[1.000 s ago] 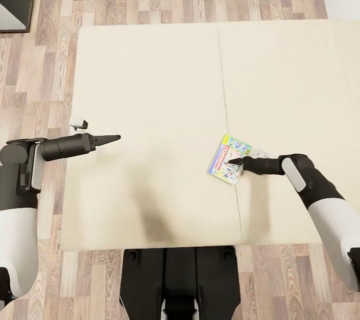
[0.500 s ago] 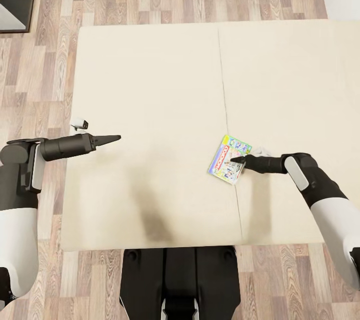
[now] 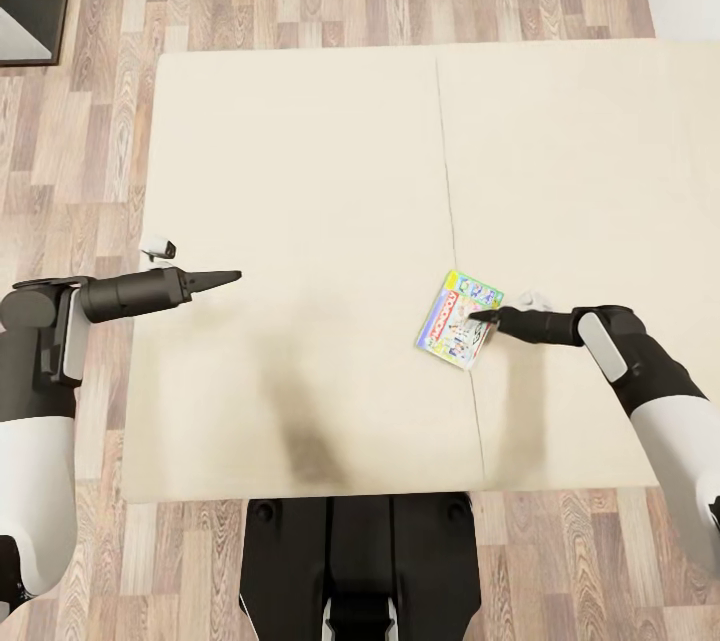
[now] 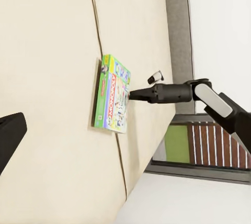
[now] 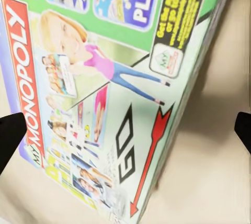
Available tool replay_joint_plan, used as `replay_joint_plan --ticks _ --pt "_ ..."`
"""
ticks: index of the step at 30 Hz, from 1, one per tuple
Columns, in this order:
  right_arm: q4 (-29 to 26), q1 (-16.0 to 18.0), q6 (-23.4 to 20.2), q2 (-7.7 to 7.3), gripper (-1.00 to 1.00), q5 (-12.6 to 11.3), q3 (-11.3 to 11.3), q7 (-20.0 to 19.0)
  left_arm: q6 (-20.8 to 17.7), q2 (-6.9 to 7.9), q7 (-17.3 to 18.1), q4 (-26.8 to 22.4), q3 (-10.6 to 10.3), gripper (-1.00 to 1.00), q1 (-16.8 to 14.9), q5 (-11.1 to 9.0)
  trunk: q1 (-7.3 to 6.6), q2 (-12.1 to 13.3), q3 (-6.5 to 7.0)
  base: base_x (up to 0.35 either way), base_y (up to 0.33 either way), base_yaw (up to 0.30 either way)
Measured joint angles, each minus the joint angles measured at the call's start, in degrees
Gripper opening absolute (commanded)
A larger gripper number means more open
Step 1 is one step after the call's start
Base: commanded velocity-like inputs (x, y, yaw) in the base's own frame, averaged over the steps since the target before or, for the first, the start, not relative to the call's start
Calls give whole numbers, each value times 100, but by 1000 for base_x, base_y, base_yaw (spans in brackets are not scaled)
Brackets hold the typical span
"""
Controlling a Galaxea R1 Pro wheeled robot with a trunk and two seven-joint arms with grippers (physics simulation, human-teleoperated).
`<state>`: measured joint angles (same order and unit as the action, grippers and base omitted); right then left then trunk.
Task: Put all the toys in the child's room - the three board games (two on the bed and one on the table), the two jigsaw puzzles on the table, and the tennis ball on the table - inside the toy box on the table in the child's room.
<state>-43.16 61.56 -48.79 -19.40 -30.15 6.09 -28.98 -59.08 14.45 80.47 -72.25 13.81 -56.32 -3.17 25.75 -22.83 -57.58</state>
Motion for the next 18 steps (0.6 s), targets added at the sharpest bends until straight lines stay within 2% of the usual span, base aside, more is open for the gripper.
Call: replay_joint_plan --ticks 18 --pt "28 46 334 25 100 8 -8 -1 0 3 -10 0 -4 100 0 7 0 0 0 0 0 0"
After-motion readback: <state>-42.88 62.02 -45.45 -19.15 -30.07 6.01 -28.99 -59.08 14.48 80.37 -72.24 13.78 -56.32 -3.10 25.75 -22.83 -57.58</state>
